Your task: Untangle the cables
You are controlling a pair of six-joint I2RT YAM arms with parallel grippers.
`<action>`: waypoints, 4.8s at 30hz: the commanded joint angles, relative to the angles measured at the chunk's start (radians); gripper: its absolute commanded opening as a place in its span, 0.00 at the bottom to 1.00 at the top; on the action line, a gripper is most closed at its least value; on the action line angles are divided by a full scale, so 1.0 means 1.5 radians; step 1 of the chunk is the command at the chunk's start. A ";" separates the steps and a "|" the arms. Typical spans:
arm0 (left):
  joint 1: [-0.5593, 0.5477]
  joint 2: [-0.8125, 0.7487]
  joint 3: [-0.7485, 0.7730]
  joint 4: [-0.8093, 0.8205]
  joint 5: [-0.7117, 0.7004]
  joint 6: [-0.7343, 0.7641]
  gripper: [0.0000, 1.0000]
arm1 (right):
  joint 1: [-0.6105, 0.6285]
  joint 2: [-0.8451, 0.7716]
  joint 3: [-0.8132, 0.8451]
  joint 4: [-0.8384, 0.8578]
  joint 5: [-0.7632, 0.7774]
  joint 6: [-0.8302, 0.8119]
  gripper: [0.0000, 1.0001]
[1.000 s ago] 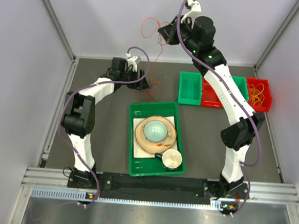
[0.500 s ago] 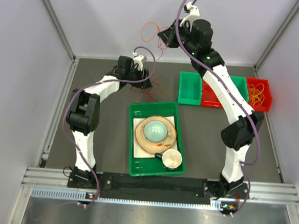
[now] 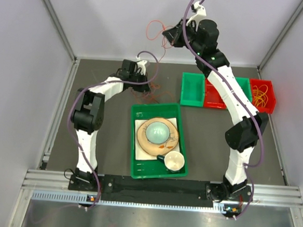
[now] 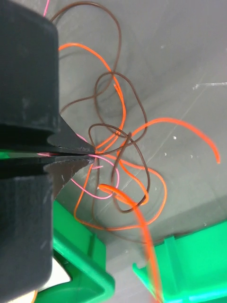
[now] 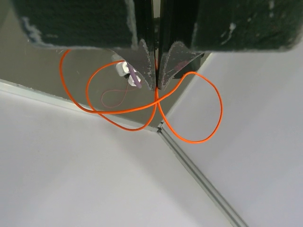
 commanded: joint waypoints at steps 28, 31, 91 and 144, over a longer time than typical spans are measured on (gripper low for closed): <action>0.221 -0.091 -0.025 0.012 -0.042 -0.086 0.00 | -0.120 -0.209 0.120 0.054 0.132 -0.042 0.00; 0.220 -0.094 -0.023 0.015 -0.031 -0.092 0.00 | -0.132 -0.204 0.130 0.041 0.131 -0.045 0.00; 0.205 -0.113 -0.027 0.008 0.005 -0.109 0.00 | -0.413 -0.223 -0.076 0.037 0.079 0.016 0.00; 0.187 -0.101 -0.022 -0.014 -0.016 -0.090 0.00 | -0.487 -0.153 -0.399 0.144 0.039 0.020 0.00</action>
